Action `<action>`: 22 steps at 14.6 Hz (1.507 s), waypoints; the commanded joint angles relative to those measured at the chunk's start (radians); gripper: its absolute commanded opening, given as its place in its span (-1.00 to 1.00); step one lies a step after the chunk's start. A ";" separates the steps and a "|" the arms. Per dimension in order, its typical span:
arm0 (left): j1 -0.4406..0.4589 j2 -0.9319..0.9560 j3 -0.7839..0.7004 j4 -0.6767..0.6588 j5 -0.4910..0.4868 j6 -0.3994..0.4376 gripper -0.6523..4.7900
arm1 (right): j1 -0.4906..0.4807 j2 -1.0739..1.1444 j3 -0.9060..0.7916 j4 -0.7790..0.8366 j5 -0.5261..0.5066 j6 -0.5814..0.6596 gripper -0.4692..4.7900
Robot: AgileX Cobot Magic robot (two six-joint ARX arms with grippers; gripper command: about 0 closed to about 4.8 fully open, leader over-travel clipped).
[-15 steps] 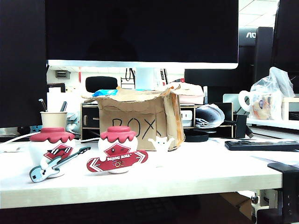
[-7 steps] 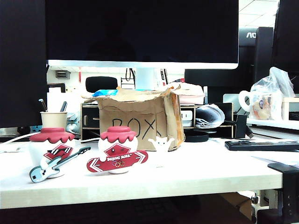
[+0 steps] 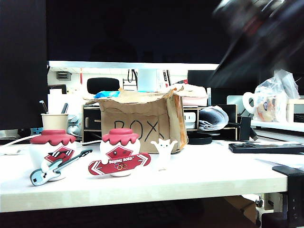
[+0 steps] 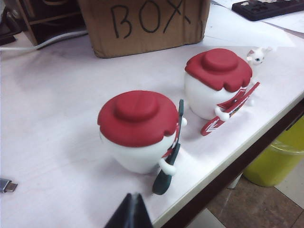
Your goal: Put the doll that is least similar in size compared to the others into the paper box.
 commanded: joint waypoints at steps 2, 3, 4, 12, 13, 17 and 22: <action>0.001 0.000 0.001 0.007 0.000 0.003 -0.78 | 0.144 0.256 0.138 -0.089 0.118 -0.170 0.71; 0.001 0.000 0.002 0.007 0.000 0.003 -0.78 | 0.164 0.294 0.156 -0.093 0.139 -0.173 1.00; 0.001 -0.001 0.001 0.007 0.001 0.003 -0.78 | 0.182 0.320 0.160 -0.072 0.186 -0.186 1.00; 0.001 -0.001 0.002 0.007 0.000 0.003 -0.78 | 0.188 0.394 0.161 0.129 0.253 -0.175 1.00; 0.001 -0.001 0.002 0.007 0.000 0.003 -0.78 | 0.196 0.402 0.161 0.134 0.254 -0.173 1.00; 0.001 -0.001 0.002 0.007 0.000 0.003 -0.78 | 0.251 0.460 0.161 0.209 0.263 -0.172 1.00; 0.001 0.000 0.002 0.007 0.000 0.003 -0.78 | 0.261 0.505 0.161 0.211 0.299 -0.172 1.00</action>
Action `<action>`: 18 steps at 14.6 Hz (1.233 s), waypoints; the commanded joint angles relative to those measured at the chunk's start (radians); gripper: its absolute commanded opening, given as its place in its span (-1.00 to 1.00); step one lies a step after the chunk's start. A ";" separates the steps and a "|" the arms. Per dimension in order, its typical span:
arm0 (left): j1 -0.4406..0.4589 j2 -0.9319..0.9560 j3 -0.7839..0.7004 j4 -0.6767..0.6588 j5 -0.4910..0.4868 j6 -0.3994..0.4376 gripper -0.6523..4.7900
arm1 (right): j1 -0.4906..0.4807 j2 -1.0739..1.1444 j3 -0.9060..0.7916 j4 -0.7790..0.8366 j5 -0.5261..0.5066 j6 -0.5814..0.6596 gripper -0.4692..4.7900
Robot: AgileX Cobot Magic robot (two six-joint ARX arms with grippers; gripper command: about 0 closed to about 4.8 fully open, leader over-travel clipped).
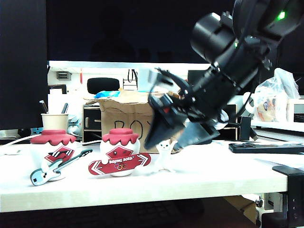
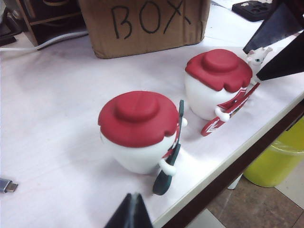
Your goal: Put the doll that is least similar in size compared to the others into the paper box.
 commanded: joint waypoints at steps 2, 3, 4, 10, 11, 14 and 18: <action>0.001 0.000 0.002 0.006 0.001 0.003 -0.78 | 0.003 0.016 0.005 0.025 0.001 0.001 0.86; 0.001 0.000 0.001 0.006 0.001 0.003 -0.78 | 0.003 0.016 0.005 0.024 -0.002 0.001 0.59; 0.001 0.000 0.001 0.006 0.001 0.003 -0.78 | 0.003 0.016 0.005 0.024 -0.002 0.001 0.28; 0.001 0.000 0.001 0.006 0.001 0.003 -0.78 | 0.003 0.016 0.005 0.051 0.000 0.001 -0.50; 0.001 0.000 0.002 0.006 0.001 0.003 -0.78 | 0.003 0.016 0.005 0.058 0.000 0.001 -0.51; 0.001 0.000 0.001 0.006 0.001 0.003 -0.78 | 0.003 -0.016 0.010 0.041 -0.006 0.055 -0.51; 0.001 0.000 0.002 0.006 0.001 0.003 -0.78 | 0.003 -0.151 0.010 0.031 -0.130 0.131 -0.52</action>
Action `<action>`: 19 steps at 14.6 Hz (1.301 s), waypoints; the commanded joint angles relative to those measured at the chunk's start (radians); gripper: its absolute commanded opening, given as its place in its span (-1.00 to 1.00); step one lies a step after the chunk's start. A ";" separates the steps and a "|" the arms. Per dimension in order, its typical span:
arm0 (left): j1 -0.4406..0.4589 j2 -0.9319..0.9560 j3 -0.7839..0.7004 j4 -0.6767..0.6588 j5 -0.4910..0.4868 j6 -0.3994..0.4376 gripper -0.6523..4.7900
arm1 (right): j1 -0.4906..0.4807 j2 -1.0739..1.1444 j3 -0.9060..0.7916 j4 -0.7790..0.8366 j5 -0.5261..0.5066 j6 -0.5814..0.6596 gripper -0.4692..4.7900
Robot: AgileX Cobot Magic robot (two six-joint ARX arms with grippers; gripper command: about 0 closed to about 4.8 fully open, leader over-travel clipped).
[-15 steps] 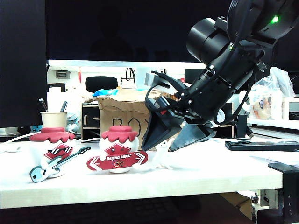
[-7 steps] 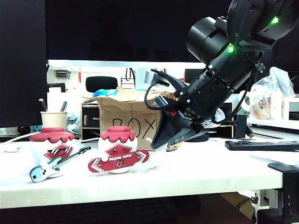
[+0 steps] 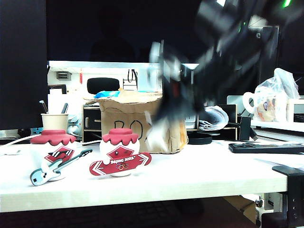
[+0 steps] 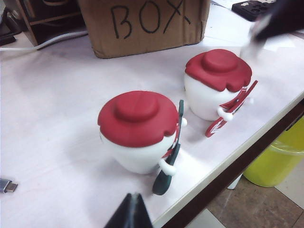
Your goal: Put the doll that is least similar in size compared to the others into the paper box.
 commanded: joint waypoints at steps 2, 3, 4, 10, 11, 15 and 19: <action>0.001 0.000 0.001 0.006 0.001 0.003 -0.78 | 0.010 -0.200 0.008 0.072 -0.142 0.069 -0.52; 0.001 0.000 0.002 0.006 0.001 0.003 -0.78 | 0.009 -0.232 0.009 0.136 -0.143 0.072 -0.52; 0.001 0.000 0.002 0.006 0.001 0.003 -0.78 | 0.008 -0.245 0.012 0.174 -0.143 0.082 -0.53; 0.001 0.000 0.002 0.006 0.001 0.003 -0.78 | -0.008 0.002 0.400 0.159 -0.006 0.055 -0.76; 0.001 0.000 0.001 0.006 0.001 0.003 -0.78 | -0.010 0.092 0.496 0.114 0.066 0.051 -0.73; 0.001 0.000 0.001 0.006 0.001 0.003 -0.78 | -0.013 0.303 0.671 0.033 0.233 0.052 -0.39; 0.001 0.000 0.001 0.006 0.001 0.003 -0.78 | -0.012 0.299 0.668 -0.033 0.304 0.053 0.22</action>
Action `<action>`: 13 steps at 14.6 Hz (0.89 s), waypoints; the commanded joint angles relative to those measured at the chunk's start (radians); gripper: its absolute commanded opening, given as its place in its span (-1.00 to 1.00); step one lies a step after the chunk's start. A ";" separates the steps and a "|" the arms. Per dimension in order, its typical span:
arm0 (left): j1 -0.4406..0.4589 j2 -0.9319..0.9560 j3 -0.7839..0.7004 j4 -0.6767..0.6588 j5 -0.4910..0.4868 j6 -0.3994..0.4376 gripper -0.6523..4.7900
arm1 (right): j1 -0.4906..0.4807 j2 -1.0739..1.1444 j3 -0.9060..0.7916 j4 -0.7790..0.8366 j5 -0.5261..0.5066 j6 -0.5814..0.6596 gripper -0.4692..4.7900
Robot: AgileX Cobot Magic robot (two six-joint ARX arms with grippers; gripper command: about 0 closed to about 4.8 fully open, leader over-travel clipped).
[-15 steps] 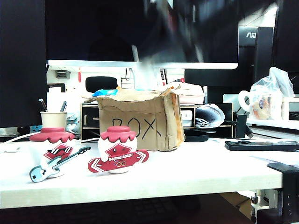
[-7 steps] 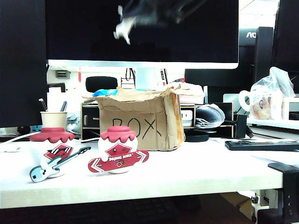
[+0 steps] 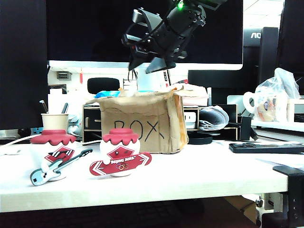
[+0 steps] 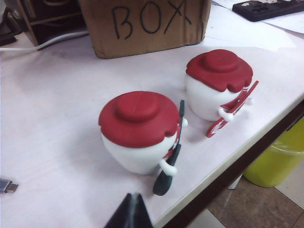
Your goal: Put the doll that is least similar in size compared to the others into the paper box.
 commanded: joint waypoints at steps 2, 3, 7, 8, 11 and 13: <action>0.002 0.000 0.002 0.006 0.001 0.003 -0.78 | 0.002 -0.053 0.007 -0.098 0.007 -0.001 -0.40; 0.002 0.000 0.002 0.005 0.001 0.003 -0.78 | 0.002 -0.073 0.007 -0.136 -0.014 -0.001 -0.51; 0.107 -0.048 0.002 0.005 0.023 0.003 -0.78 | 0.010 -0.173 0.006 -0.362 -0.034 -0.002 -0.85; 0.157 -0.071 0.002 0.005 0.024 0.003 -0.78 | 0.022 -0.195 0.005 -0.402 -0.029 -0.006 -0.85; 0.336 -0.136 0.002 0.006 0.021 0.003 -0.78 | 0.085 -0.287 0.005 -0.494 0.064 -0.018 -0.85; 0.453 -0.174 0.001 0.001 0.011 0.003 -0.78 | 0.168 -0.354 0.003 -0.565 0.157 -0.018 -0.85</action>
